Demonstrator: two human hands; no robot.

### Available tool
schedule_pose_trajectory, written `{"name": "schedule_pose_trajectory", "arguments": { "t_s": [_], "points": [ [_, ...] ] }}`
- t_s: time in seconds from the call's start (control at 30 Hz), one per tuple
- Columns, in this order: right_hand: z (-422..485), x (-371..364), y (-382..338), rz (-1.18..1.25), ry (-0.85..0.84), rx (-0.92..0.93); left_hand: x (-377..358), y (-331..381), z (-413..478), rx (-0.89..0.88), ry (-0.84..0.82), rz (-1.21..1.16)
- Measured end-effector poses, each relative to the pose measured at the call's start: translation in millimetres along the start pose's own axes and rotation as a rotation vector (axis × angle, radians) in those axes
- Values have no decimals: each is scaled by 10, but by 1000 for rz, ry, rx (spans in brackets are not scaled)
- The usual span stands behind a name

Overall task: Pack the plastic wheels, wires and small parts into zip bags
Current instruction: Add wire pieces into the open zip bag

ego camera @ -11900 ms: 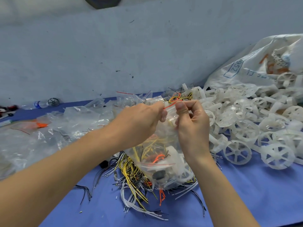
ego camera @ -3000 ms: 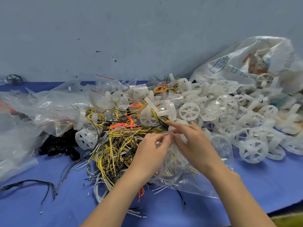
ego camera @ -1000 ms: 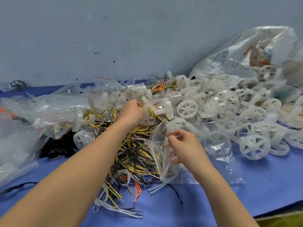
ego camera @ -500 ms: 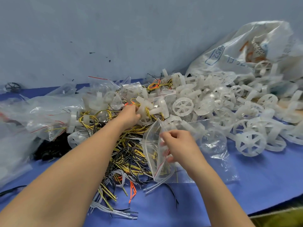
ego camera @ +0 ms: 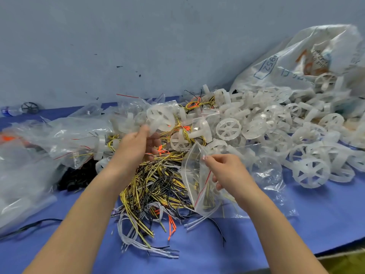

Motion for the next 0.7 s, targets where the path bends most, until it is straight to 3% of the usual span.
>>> {"name": "schedule_pose_trajectory", "arguments": {
  "t_s": [0.07, 0.23, 0.4, 0.7],
  "points": [
    [5, -21, -27, -1, 21, 37, 42, 42, -239, -54, -97, 95],
    [-8, -52, -92, 25, 58, 99, 1, 195, -611, -331, -141, 452],
    [-38, -30, -114, 108, 135, 111, -117, 75, -705, -518, 32, 999],
    [-88, -37, -293, -155, 266, 247, -418, 40, -748, -673, 24, 1083]
  ]
}}
Point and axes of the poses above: each hand's wrist, its own z-axis towards the middle knuckle, its own x-axis out of the back of the hand, y = z × x, the point moved 4 cm from there along z, towards the middle knuckle, and after that the axes turned 8 degrees about x, right-handed, at the moved point
